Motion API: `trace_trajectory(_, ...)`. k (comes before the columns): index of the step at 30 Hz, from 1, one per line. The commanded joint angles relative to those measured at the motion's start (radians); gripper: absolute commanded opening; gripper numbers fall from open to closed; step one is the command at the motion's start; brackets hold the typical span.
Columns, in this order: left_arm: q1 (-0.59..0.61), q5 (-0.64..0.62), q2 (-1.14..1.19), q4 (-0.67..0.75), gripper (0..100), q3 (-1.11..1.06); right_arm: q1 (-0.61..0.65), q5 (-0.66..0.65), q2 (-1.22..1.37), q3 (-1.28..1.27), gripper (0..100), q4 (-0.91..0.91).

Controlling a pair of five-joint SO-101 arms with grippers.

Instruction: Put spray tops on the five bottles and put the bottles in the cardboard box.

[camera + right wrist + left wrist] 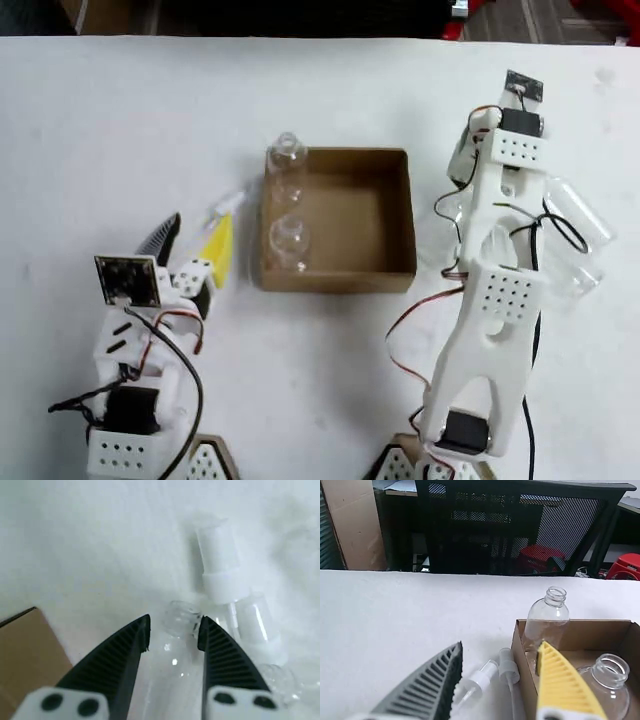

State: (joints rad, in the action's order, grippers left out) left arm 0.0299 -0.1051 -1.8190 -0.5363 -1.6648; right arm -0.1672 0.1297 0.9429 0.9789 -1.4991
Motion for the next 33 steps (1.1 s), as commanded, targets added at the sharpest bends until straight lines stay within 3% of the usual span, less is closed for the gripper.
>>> trace_trajectory(1,-0.012,0.014,-0.012,0.031,22,0.017,0.007,0.009,-0.012,0.041,11.9,0.007)
trace_trajectory(10,-0.012,0.014,-0.012,0.029,22,0.021,0.013,0.009,-0.01,0.035,11.3,0.027)
trace_trajectory(15,-0.012,0.014,-0.012,0.029,22,0.021,0.012,0.0,-0.01,0.038,1.2,0.027)
trace_trajectory(19,-0.012,0.014,-0.012,0.029,22,0.021,0.007,-0.002,-0.025,0.043,3.1,0.025)
trace_trajectory(27,-0.012,0.014,-0.012,0.029,22,0.021,0.013,-0.003,-0.269,0.043,1.9,-0.079)
trace_trajectory(33,-0.008,0.014,-0.012,0.029,22,0.021,0.051,-0.138,-0.463,0.043,1.6,-0.151)
